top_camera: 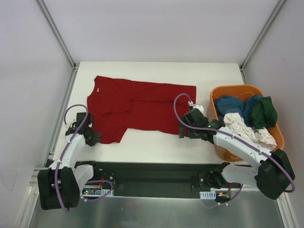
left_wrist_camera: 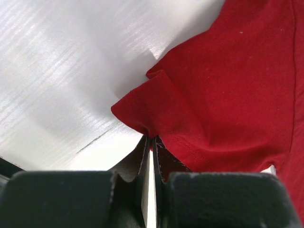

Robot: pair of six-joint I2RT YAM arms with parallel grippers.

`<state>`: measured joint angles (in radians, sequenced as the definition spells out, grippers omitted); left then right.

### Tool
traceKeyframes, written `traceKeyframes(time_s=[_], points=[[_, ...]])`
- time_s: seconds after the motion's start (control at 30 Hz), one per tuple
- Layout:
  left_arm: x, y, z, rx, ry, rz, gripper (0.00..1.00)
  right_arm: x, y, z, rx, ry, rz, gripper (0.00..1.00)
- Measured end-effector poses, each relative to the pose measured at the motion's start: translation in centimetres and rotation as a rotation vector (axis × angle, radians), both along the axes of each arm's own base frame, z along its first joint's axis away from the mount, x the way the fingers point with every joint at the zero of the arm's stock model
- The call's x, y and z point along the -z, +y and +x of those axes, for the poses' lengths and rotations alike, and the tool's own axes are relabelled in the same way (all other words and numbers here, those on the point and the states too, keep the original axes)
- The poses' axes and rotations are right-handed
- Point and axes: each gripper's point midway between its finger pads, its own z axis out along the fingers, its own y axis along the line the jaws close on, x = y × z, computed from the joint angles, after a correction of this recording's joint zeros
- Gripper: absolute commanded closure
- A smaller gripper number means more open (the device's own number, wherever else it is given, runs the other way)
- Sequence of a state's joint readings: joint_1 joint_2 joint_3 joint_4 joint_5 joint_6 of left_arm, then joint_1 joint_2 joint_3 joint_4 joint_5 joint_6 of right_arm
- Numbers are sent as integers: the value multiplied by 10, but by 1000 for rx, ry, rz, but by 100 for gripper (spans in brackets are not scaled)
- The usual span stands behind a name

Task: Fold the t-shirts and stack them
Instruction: Fold the tshirt

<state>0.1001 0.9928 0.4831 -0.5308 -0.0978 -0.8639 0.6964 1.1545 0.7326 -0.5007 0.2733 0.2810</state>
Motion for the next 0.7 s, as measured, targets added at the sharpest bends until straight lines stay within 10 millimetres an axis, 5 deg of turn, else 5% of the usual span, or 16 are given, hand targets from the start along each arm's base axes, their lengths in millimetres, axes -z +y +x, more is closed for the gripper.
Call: traceKeyframes(time_s=[0.4,0.7], points=[[0,-3,1,22,-2,-10,100,15,-6,-3,11,49,-58,1],[-2,-6,5,30,-21,-26,100,36,-15,1,39,113,-102,35]])
